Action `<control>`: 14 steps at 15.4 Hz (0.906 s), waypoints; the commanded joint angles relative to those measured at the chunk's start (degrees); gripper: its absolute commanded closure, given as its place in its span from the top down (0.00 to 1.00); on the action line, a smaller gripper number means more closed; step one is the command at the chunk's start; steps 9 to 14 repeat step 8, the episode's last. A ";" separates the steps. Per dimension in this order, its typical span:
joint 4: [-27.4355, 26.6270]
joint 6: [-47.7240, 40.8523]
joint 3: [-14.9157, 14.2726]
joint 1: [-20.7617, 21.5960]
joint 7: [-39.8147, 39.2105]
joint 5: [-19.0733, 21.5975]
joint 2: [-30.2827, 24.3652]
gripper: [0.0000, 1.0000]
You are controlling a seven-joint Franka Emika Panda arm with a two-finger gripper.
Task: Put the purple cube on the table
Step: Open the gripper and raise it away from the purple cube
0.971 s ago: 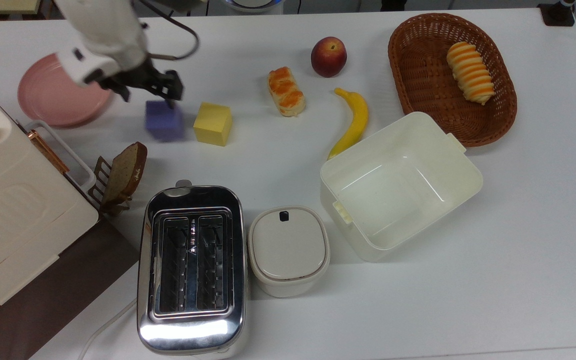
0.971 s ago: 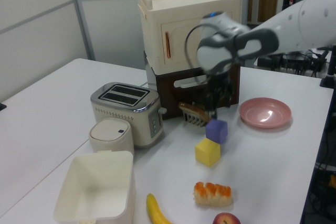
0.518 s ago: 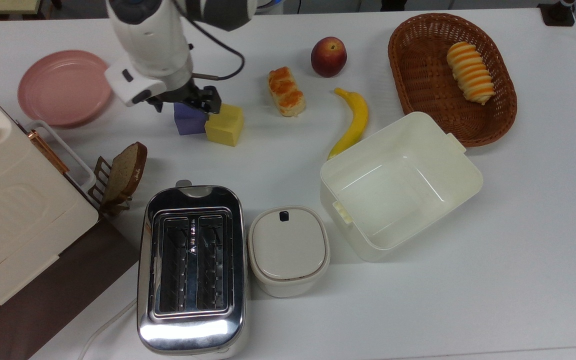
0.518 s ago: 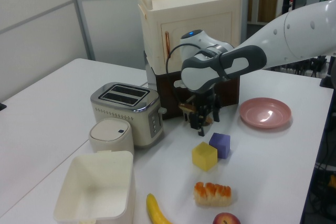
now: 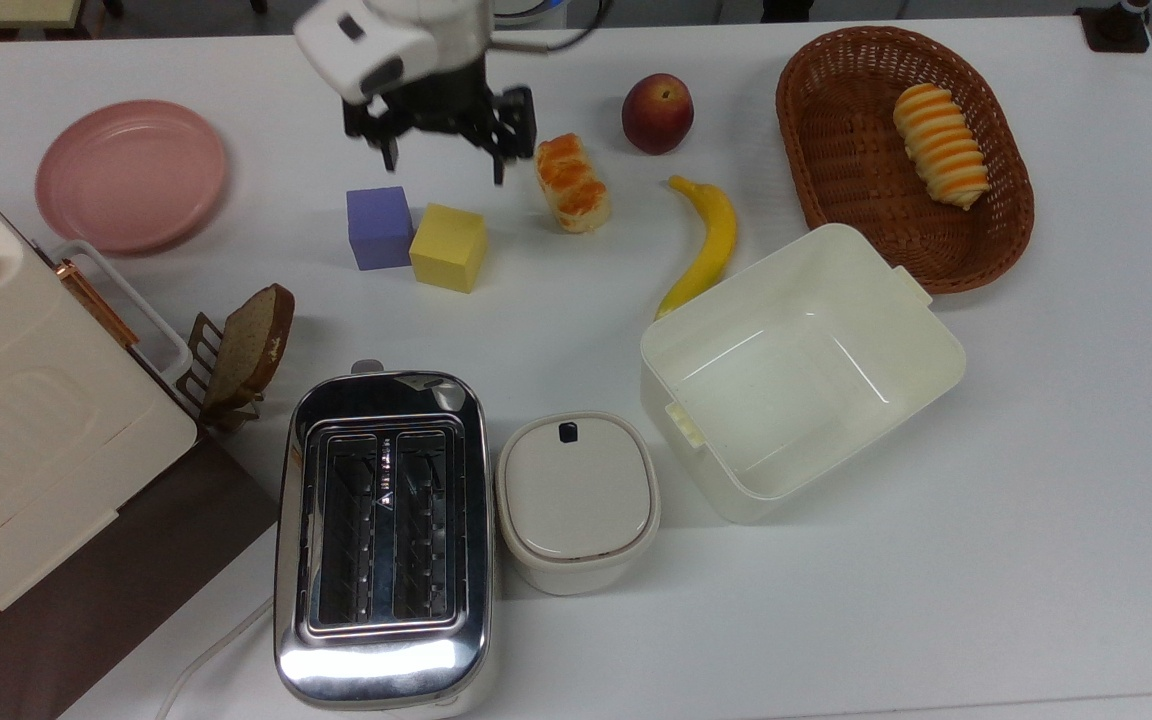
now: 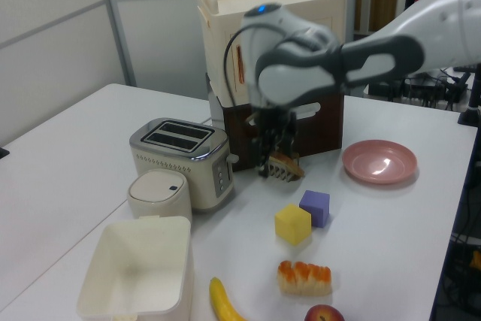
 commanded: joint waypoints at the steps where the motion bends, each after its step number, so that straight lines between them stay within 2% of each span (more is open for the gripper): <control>1: 2.50 -6.59 2.68 -3.82 -0.11 -0.03 -1.18 1.00; 14: 4.43 -7.65 2.68 -4.53 0.85 0.24 -0.13 1.00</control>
